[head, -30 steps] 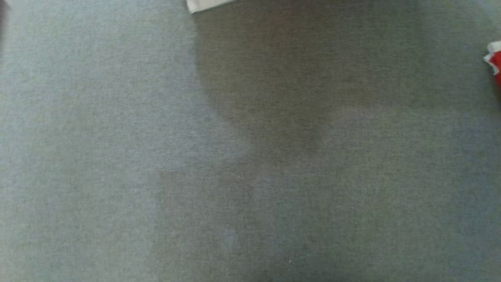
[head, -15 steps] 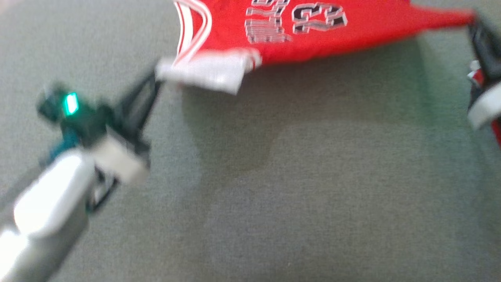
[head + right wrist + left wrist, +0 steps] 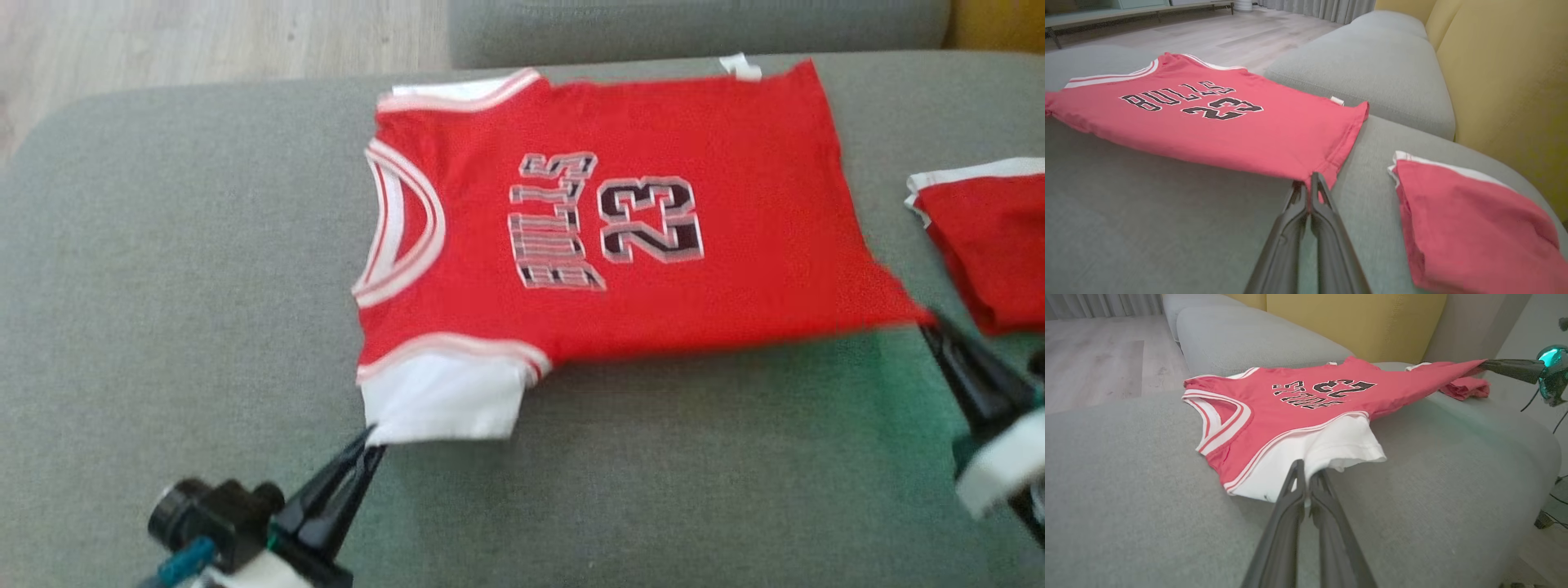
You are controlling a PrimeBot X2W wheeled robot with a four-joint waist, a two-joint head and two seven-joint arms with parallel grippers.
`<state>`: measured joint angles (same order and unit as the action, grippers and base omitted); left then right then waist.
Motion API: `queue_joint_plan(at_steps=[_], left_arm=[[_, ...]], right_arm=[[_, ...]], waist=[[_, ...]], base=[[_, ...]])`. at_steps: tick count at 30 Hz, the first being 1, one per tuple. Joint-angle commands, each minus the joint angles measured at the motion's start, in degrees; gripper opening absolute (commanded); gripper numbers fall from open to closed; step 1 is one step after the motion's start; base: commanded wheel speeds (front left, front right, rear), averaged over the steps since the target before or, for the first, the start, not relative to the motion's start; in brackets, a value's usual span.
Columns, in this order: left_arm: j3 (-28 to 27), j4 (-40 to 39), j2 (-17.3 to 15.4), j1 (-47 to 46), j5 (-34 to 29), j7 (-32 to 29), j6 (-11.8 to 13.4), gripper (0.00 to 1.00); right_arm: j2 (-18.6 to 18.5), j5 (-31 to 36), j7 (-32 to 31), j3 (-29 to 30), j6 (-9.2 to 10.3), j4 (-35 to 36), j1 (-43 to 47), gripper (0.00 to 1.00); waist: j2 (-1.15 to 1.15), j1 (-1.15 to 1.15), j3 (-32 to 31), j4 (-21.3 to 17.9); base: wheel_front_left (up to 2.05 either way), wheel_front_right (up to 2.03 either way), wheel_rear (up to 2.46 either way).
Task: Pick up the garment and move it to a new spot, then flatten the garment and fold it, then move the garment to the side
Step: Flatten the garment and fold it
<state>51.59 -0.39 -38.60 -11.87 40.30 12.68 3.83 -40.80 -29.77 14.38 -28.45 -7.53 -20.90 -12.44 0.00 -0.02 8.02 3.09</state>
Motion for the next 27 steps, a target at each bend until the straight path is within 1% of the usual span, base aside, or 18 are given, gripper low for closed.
queue_joint_plan(at_steps=[1,4,5,9,11,15,19,22,27], left_arm=[[-2.19,-2.31,-2.9,-1.29,0.49,-0.12,0.72,0.0],[-1.9,-5.63,-4.35,0.86,1.5,-1.36,1.6,0.0],[-1.79,-7.94,-5.3,1.66,1.98,-2.41,2.11,0.0],[-2.88,-10.72,-6.62,0.89,2.63,-3.32,2.52,0.0],[-3.36,-11.2,-6.67,-0.66,2.61,-3.79,2.07,0.0],[-5.2,-9.94,-5.1,-5.79,2.81,-3.94,0.89,0.0],[-6.6,-6.03,-2.63,-12.66,2.08,-3.83,-1.1,0.0],[-6.89,-2.27,-0.86,-17.83,1.12,-4.09,-2.95,0.0],[-6.93,4.15,2.24,-25.36,-0.37,-4.38,-5.31,0.0]], right_arm=[[-3.02,-0.43,0.62,0.66,0.04,1.81,1.97,0.0],[-3.9,-0.57,0.48,1.81,0.04,4.4,6.66,0.0],[-4.1,-0.44,-0.07,2.86,0.04,6.21,8.51,0.0],[-3.79,-0.07,-1.56,4.78,0.04,8.46,9.47,0.0],[-3.29,-0.07,-2.27,5.26,0.04,9.03,8.79,0.0],[-2.43,-0.64,-3.45,5.44,0.04,8.92,5.78,0.0],[-2.35,-1.34,-3.82,4.52,0.04,7.57,1.38,0.0],[-2.64,-2.17,-4.0,2.87,0.04,5.71,-2.39,0.0],[-2.97,-3.5,-4.24,-0.48,0.04,2.27,-9.02,0.0]], waist=[[0.0,0.02,-0.65,0.12],[0.0,0.02,-1.06,0.04],[0.0,0.02,-1.03,-0.3],[0.0,0.02,-0.44,-0.57],[0.0,0.02,0.39,-0.63],[0.0,0.02,2.78,-0.49],[0.0,0.02,5.48,-0.21],[0.0,0.02,7.51,-0.12],[0.0,0.02,10.5,-0.04]], base=[[0.0,0.0,0.0],[0.0,0.0,0.0],[0.0,0.0,0.0],[0.0,0.0,0.0],[0.0,0.0,0.0],[0.0,0.0,0.0],[0.0,0.0,0.0],[0.0,0.0,0.0],[0.0,0.0,0.0]])
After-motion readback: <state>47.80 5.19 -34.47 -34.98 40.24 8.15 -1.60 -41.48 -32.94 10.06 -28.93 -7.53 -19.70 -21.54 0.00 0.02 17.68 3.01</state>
